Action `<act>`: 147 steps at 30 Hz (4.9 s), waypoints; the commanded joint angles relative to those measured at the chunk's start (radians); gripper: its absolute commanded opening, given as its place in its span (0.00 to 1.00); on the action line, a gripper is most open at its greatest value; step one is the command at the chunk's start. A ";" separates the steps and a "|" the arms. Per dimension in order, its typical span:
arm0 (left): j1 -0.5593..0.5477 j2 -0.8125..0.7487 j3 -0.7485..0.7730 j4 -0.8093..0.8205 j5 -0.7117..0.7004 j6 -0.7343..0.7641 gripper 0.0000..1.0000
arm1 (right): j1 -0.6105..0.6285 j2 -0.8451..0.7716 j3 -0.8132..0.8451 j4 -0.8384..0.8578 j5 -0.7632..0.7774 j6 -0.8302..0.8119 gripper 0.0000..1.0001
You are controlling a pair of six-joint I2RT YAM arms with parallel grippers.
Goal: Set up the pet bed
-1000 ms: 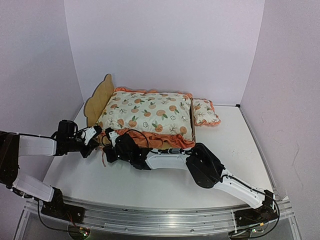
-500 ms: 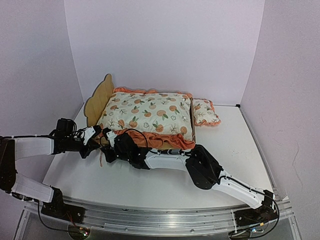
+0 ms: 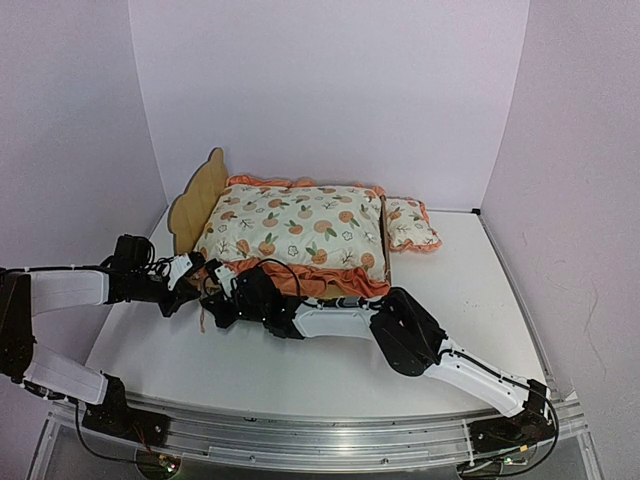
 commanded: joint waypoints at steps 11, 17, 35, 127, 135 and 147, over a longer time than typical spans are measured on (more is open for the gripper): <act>0.002 -0.033 -0.002 -0.098 -0.078 0.189 0.22 | -0.002 0.009 0.023 0.058 0.007 0.035 0.00; 0.005 -0.118 -0.011 -0.203 -0.054 0.369 0.35 | -0.002 0.021 0.039 0.054 0.007 0.042 0.00; 0.141 -0.095 -0.144 0.167 -0.093 0.603 0.23 | -0.002 0.032 0.059 0.050 0.037 0.060 0.00; 0.043 -0.169 0.084 -0.030 -0.110 -0.218 0.16 | -0.020 -0.023 0.029 -0.003 0.193 0.027 0.00; 0.108 -0.204 0.110 0.021 -0.224 -0.414 0.54 | -0.020 -0.026 0.029 0.010 0.192 0.023 0.00; 0.114 -0.042 0.259 0.154 -0.130 -0.618 0.69 | -0.019 -0.036 0.011 0.016 0.199 0.019 0.00</act>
